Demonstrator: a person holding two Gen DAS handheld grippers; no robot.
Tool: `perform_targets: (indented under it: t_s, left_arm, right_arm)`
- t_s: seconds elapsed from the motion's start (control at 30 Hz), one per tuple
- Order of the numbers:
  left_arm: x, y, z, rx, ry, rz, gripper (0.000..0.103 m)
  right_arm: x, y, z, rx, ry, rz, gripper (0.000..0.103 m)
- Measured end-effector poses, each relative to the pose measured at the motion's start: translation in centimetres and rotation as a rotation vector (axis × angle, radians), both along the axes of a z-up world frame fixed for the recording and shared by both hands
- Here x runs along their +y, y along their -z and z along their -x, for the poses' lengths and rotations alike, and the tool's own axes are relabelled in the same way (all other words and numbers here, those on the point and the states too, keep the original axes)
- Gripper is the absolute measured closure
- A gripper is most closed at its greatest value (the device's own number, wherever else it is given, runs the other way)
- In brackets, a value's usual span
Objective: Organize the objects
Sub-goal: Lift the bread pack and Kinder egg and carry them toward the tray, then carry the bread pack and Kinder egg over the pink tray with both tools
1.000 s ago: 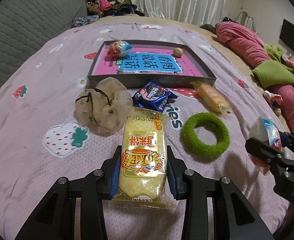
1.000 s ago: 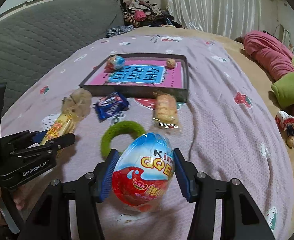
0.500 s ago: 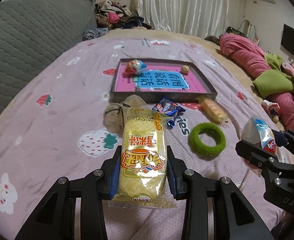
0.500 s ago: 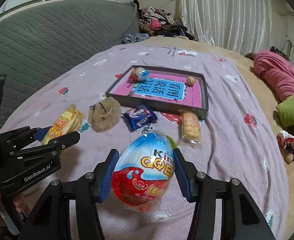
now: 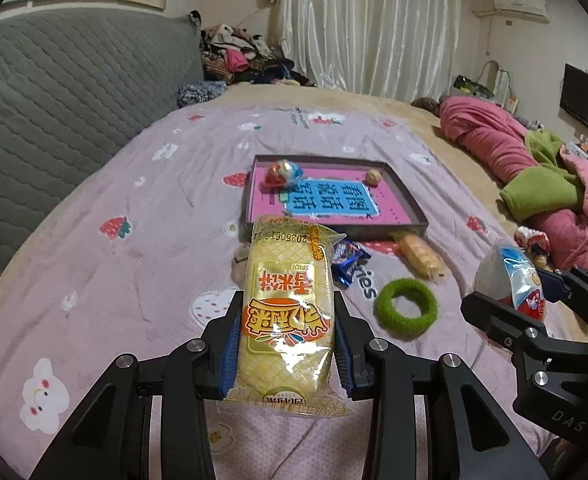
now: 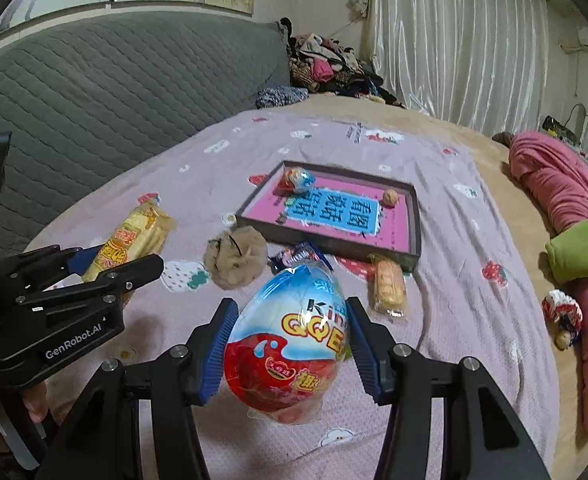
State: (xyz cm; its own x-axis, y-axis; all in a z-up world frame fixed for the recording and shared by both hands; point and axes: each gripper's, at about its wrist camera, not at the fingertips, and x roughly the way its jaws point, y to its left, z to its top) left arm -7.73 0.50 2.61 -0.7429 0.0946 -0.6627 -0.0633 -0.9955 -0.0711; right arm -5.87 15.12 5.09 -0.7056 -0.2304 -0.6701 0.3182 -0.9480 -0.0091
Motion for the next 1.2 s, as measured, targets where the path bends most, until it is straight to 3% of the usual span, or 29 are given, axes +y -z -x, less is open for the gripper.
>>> perform_targets:
  t_s: [0.53,1.2]
  left_arm:
    - [0.1,-3.3,1.5,0.036,-0.002,-0.001,0.063]
    - [2.0,-5.5,6.5,0.063,0.005,0.014,0.063]
  right_arm:
    - [-0.2,-3.5,0.7,0.072,0.0,-0.018,0.048]
    - [0.6,-6.3,4.6,0.145,0.033,-0.009,0.048]
